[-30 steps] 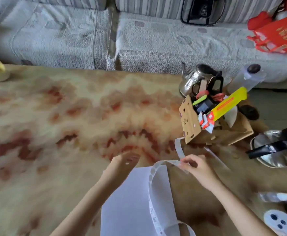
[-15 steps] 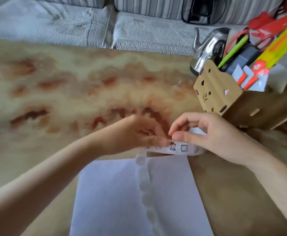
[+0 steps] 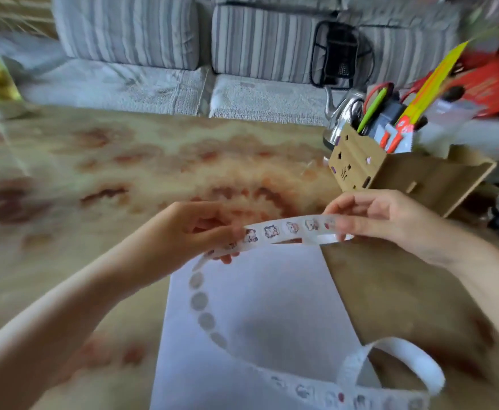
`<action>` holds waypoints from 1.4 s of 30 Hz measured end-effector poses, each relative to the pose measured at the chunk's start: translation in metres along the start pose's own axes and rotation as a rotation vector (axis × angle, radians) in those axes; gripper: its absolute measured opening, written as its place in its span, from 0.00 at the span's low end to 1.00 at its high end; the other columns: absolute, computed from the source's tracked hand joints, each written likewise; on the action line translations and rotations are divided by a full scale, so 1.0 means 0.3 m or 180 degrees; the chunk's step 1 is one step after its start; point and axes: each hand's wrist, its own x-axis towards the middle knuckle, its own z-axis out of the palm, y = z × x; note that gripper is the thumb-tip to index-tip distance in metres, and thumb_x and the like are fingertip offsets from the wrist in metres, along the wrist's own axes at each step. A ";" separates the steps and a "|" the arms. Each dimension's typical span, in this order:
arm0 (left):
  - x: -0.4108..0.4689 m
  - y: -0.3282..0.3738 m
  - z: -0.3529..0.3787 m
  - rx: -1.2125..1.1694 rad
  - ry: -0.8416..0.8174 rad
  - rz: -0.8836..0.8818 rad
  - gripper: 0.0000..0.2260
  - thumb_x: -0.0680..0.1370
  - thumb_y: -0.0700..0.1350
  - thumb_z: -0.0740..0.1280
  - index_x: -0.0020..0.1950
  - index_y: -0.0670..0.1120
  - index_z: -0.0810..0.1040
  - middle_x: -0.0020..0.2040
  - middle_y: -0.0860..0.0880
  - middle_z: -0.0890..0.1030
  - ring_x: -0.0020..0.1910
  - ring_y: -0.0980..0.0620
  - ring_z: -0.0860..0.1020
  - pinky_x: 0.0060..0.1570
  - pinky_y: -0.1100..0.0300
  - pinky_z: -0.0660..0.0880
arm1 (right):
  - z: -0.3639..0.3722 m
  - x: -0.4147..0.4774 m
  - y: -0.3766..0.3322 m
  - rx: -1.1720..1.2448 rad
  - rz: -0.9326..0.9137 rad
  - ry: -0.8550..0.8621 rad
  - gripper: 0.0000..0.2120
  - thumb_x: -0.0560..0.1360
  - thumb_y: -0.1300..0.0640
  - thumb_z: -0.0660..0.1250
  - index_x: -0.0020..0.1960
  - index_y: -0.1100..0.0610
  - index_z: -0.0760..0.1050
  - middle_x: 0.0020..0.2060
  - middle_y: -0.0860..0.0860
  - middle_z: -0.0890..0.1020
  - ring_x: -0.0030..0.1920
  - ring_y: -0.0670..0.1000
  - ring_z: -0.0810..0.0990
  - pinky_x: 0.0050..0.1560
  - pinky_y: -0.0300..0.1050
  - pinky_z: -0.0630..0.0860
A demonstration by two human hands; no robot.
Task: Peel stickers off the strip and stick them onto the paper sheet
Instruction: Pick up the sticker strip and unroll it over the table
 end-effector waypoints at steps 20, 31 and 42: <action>-0.284 0.012 0.031 0.0878 0.2146 -0.0246 0.10 0.75 0.40 0.68 0.52 0.54 0.80 0.50 0.53 0.80 0.48 0.52 0.80 0.48 0.67 0.72 | 0.269 -0.127 -0.146 0.2421 0.0761 0.0843 0.11 0.61 0.61 0.72 0.43 0.57 0.80 0.38 0.54 0.85 0.32 0.49 0.83 0.34 0.40 0.80; -0.317 0.116 0.201 -0.0027 0.1106 -0.0336 0.06 0.69 0.48 0.74 0.45 0.52 0.84 0.40 0.60 0.84 0.41 0.64 0.81 0.41 0.71 0.75 | 0.423 -0.055 -0.217 0.2850 0.0818 0.1385 0.07 0.68 0.66 0.74 0.43 0.59 0.78 0.39 0.57 0.84 0.41 0.54 0.85 0.45 0.51 0.82; -0.295 0.105 0.184 -0.0607 0.1178 -0.0467 0.03 0.71 0.40 0.73 0.43 0.46 0.83 0.37 0.51 0.85 0.38 0.55 0.83 0.37 0.67 0.77 | 0.470 -0.040 -0.241 0.2677 0.0806 0.1413 0.08 0.70 0.64 0.74 0.44 0.58 0.76 0.40 0.56 0.84 0.46 0.54 0.85 0.38 0.44 0.81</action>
